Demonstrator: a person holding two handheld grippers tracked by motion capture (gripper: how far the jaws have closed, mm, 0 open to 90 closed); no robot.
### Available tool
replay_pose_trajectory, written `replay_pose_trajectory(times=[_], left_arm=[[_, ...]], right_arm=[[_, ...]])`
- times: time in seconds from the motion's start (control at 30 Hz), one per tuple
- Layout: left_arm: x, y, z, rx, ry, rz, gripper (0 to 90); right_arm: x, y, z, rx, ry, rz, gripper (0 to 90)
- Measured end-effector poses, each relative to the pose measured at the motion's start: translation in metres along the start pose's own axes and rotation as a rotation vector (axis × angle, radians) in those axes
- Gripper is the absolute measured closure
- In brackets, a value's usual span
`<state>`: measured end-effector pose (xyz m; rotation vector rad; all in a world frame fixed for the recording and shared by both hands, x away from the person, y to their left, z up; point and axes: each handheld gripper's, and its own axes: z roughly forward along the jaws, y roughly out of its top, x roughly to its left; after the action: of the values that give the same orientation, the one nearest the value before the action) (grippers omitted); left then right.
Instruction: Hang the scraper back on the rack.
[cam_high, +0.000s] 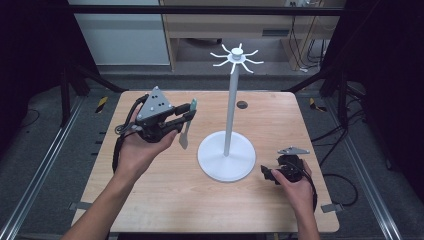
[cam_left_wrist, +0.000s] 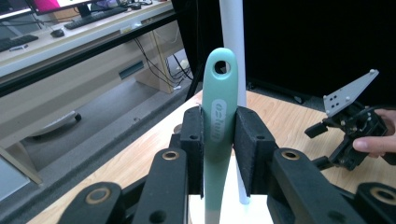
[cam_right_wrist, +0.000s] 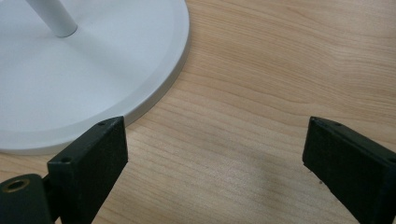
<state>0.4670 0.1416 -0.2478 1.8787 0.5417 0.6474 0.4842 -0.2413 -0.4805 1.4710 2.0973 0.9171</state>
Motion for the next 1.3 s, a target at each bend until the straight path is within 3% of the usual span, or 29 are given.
replay_pose_trajectory(times=[0.53,1.3], left_arm=[[-0.002,0.035,0.000,-0.028,0.000,0.003,73.9],[-0.003,0.052,0.005,-0.090,0.031,-0.020,74.0]], right_arm=[[0.001,0.000,0.001,0.010,0.007,0.000,7.2],[0.000,0.000,0.000,0.000,0.006,0.002,7.4]])
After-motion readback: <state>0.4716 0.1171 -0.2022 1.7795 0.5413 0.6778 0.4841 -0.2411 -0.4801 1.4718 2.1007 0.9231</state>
